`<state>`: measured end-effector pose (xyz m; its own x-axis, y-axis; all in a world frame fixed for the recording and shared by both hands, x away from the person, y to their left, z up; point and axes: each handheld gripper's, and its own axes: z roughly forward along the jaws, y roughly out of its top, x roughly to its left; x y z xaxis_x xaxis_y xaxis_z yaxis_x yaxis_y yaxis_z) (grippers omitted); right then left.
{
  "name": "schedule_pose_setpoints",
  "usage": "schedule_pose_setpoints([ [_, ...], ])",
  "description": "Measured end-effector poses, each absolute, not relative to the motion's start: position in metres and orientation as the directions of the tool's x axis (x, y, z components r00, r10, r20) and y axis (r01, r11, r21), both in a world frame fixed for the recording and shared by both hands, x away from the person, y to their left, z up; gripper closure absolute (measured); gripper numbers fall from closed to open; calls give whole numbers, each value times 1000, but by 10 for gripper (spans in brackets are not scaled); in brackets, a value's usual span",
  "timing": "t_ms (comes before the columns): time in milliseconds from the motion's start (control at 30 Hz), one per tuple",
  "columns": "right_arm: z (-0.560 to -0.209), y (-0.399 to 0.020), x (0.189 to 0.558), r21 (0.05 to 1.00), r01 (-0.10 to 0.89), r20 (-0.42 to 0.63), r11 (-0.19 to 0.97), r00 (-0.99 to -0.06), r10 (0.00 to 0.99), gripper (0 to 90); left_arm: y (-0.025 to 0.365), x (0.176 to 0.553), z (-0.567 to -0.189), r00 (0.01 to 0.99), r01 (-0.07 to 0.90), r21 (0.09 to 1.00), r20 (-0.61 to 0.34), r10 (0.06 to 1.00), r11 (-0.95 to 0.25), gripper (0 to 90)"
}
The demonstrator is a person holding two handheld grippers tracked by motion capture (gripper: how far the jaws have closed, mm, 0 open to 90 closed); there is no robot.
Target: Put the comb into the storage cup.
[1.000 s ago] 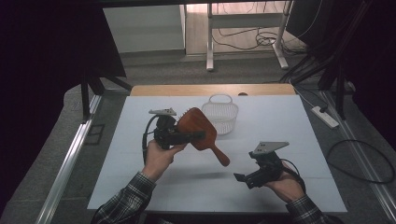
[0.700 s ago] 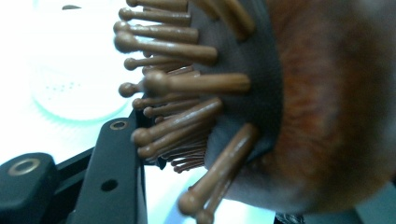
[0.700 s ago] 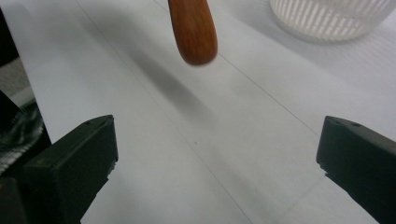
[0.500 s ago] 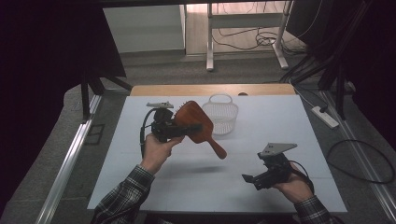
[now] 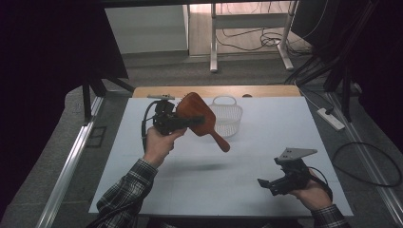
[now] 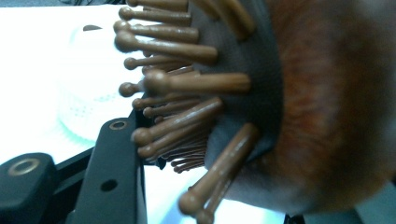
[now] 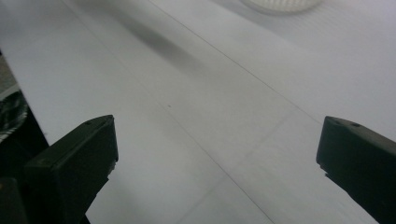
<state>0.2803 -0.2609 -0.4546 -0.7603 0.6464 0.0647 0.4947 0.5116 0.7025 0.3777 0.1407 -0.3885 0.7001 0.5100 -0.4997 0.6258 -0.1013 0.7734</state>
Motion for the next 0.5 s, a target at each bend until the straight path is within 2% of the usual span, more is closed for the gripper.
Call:
schedule_pose_setpoints([
  [500, -458, -294, 268, 677, 566, 58, 471, -679, 732, 0, 144, 392, -374, 688, 625, 777, -506, 520, -71, 516],
])
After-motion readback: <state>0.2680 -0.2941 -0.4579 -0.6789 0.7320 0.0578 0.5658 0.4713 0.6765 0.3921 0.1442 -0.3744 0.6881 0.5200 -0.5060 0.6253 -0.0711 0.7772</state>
